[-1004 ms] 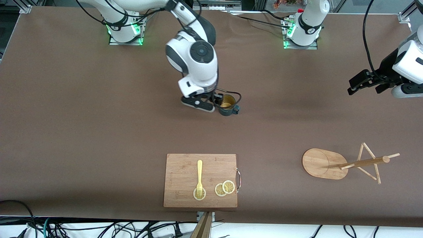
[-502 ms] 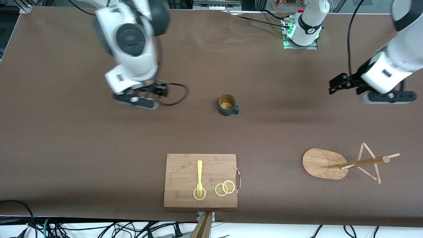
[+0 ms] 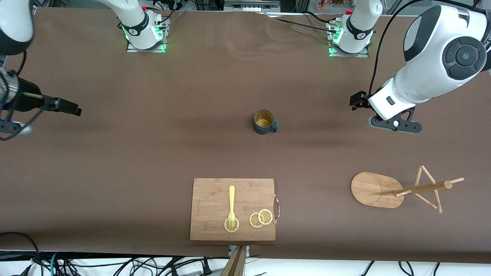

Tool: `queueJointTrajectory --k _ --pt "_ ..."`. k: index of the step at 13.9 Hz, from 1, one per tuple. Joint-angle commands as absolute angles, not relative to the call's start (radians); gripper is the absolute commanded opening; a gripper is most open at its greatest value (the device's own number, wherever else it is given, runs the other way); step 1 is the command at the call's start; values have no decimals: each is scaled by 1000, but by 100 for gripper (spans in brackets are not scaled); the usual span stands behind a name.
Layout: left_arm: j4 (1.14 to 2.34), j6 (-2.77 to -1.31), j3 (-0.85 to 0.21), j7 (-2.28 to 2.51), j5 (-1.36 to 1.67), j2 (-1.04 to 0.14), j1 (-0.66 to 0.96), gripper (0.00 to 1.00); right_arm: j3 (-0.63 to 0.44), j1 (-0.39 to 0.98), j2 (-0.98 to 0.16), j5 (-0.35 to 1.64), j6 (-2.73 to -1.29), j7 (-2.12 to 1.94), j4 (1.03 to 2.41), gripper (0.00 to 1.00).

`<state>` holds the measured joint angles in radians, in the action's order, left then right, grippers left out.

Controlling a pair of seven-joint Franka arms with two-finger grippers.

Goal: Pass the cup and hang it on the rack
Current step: 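Release the mug and withdraw the right gripper while the left gripper approaches, then move the left gripper toward the teal mug's handle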

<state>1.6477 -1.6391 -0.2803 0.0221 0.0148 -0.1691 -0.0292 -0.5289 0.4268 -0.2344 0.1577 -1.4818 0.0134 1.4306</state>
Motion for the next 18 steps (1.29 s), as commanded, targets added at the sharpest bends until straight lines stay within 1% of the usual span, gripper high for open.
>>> queueJointTrajectory --k 1,2,3,5,6,8,10,12,18 --pt "1803 -1825 -316 -263 160 -164 -99 100 -311 241 -210 65 -1473 -128 1466 99" --pt "1859 -1894 -318 -367 235 -167 -118 100 -255 203 -204 40 -1459 -139 1494 99" --pt "1887 -1934 -319 -455 279 -176 -130 100 -205 165 -166 38 -1466 -138 1544 99" --pt "1893 -1951 -339 -625 298 -218 -138 100 -76 42 -82 17 -1515 -140 1658 99" --pt "1896 -1980 -353 -725 333 -242 -156 100 -27 -1 -62 -15 -1532 -144 1695 99" --pt "1917 -2022 -360 -945 449 -285 -172 100 -21 -2 -63 -37 -1504 -198 1694 99" --pt "1917 -2026 -362 -1102 478 -340 -175 100 -23 -3 -61 -41 -1494 -209 1707 100" --pt "1917 -2026 -392 -1265 538 -395 -196 100 -23 -3 -49 -54 -1509 -256 1736 99" --pt "1916 -2120 -434 -1805 839 -632 -196 100 -23 -3 -52 -54 -1500 -262 1733 99"
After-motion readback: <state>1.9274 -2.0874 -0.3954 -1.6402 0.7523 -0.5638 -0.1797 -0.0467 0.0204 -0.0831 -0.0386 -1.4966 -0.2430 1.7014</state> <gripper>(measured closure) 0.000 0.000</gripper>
